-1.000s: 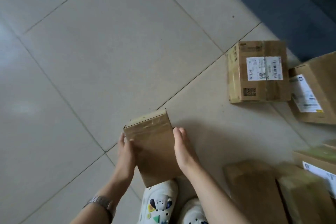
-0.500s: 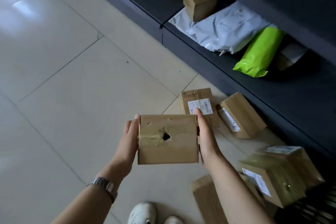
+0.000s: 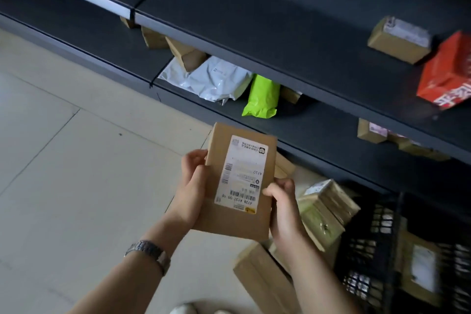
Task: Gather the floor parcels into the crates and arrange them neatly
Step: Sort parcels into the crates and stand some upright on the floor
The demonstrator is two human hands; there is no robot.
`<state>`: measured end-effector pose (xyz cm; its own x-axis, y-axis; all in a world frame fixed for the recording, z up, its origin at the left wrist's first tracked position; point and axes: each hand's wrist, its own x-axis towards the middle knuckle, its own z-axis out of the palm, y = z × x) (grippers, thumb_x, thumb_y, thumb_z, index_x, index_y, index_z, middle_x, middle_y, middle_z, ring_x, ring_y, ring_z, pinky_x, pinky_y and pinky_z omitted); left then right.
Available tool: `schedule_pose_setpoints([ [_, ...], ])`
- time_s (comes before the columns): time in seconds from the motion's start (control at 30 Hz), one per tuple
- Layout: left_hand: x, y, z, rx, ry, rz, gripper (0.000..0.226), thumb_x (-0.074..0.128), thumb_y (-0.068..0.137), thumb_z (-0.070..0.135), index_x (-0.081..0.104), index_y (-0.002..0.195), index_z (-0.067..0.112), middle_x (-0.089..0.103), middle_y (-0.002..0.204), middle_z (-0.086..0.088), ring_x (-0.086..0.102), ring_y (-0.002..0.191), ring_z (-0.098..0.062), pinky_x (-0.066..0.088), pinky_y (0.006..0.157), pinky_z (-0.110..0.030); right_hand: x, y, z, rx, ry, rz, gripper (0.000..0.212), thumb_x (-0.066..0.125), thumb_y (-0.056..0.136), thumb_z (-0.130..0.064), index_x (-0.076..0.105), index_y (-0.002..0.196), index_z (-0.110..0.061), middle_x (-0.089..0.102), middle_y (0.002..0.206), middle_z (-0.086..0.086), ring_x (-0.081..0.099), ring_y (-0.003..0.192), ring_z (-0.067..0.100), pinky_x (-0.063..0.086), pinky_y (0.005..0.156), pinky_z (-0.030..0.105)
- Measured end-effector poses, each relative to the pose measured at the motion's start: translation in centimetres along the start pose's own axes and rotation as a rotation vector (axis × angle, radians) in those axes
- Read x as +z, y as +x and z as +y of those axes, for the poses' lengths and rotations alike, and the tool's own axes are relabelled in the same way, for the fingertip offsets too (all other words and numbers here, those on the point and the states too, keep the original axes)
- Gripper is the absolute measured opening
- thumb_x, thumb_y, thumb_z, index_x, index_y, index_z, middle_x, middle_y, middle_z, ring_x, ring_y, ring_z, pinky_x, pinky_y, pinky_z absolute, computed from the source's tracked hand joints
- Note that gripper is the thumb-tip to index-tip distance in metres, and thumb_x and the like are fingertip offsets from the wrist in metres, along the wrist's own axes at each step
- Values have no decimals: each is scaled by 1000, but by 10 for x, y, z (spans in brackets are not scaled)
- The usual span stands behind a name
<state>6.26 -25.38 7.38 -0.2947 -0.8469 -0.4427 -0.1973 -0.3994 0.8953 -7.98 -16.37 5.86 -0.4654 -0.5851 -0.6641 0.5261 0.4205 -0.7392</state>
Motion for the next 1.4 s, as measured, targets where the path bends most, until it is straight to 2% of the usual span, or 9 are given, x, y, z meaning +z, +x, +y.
schedule_pose_setpoints([
  [0.13,27,-12,11,-9,6,-44,9,43,98,20,39,98,27,56,94,7,56,76,-3,46,59,-15,-25,-16,-11,-36,28,56,30,63,79,-42,46,95,-23,60,93,5,57,89,21,43,80,41],
  [0.33,81,-24,17,67,180,-180,14,52,92,33,42,99,39,60,120,-2,56,102,-16,43,80,-28,-84,-25,-14,-129,167,-18,43,43,96,-56,49,134,-37,65,127,-6,59,122,17,47,102,47],
  [0.47,148,-42,17,92,265,-292,42,55,83,21,49,124,32,62,125,4,57,112,-13,44,83,-23,-155,-29,-2,-76,200,83,43,32,100,-55,55,131,-36,67,122,-10,59,118,11,46,102,38],
  [0.6,241,-74,7,2,153,-397,52,38,64,7,68,106,13,69,110,-8,59,111,-24,41,99,-35,-275,-39,11,59,614,230,72,40,84,-73,67,122,-18,74,111,9,68,107,27,52,86,39],
  [0.77,396,-138,-26,-15,244,-338,23,48,88,8,65,88,24,65,98,-6,60,97,-20,46,88,-28,-426,-66,19,82,618,363,58,83,62,-42,62,102,-7,68,102,16,64,102,41,51,77,41],
  [0.93,499,-171,-66,-146,435,-416,47,60,62,65,59,100,37,53,124,-10,53,118,-25,39,107,-49,-536,-84,10,-63,646,447,39,65,71,-1,68,107,-16,74,105,6,67,101,31,53,87,46],
  [1.03,550,-189,-77,-181,474,-470,41,65,77,48,61,115,33,52,126,-4,53,117,-19,43,100,-35,-579,-87,17,-51,587,487,52,69,74,-3,64,123,-19,71,116,6,66,109,29,50,99,54],
  [1.17,592,-189,-100,-148,581,-603,28,50,96,11,67,109,28,67,114,-2,62,97,-11,47,77,-12,-618,-80,46,63,624,490,38,68,91,-21,60,127,-29,70,117,3,70,98,23,59,74,40],
  [1.4,600,-167,-138,-354,615,-514,73,85,68,28,48,130,16,64,120,-12,66,98,-29,53,76,-34,-633,-75,107,205,813,504,32,65,93,-13,64,124,-20,70,118,14,68,103,32,57,82,43],
])
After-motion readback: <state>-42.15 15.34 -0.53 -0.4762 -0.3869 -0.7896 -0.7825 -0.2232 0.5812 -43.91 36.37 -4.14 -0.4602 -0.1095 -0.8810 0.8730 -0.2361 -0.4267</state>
